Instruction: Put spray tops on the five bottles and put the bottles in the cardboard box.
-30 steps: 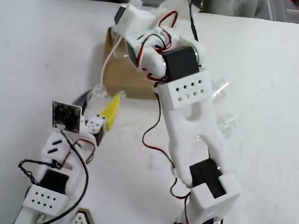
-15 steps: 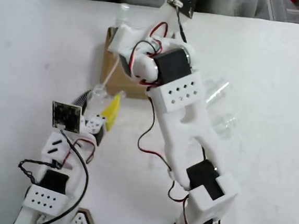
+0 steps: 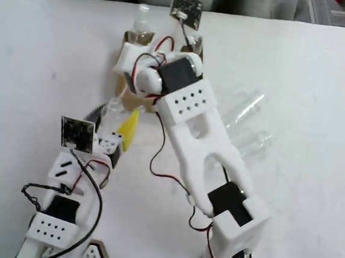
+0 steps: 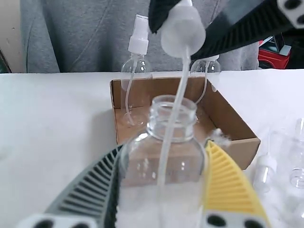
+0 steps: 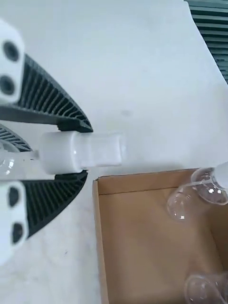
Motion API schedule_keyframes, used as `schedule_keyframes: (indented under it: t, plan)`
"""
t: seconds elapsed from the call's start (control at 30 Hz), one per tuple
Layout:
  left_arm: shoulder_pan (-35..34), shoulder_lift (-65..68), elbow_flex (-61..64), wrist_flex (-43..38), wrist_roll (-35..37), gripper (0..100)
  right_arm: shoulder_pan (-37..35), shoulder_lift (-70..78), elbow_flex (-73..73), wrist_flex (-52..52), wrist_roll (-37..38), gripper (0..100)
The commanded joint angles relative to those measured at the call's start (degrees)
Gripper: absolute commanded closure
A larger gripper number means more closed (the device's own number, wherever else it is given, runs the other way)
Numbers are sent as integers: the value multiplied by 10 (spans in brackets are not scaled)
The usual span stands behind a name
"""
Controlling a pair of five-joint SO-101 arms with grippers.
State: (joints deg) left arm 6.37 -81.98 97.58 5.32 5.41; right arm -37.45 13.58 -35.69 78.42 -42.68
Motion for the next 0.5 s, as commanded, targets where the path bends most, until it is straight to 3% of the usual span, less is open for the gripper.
schedule_keyframes:
  t: [0.0, 0.3, 0.47]
  plan:
    - [4, -11, -3, -3, 3, 980, -28, -7, -4, -5, 0, 981]
    - [4, -11, -3, -3, 3, 980, -48, -11, -7, 15, 3, 981]
    - [4, -11, -3, -3, 3, 980, -64, -44, 13, 25, 46, 981]
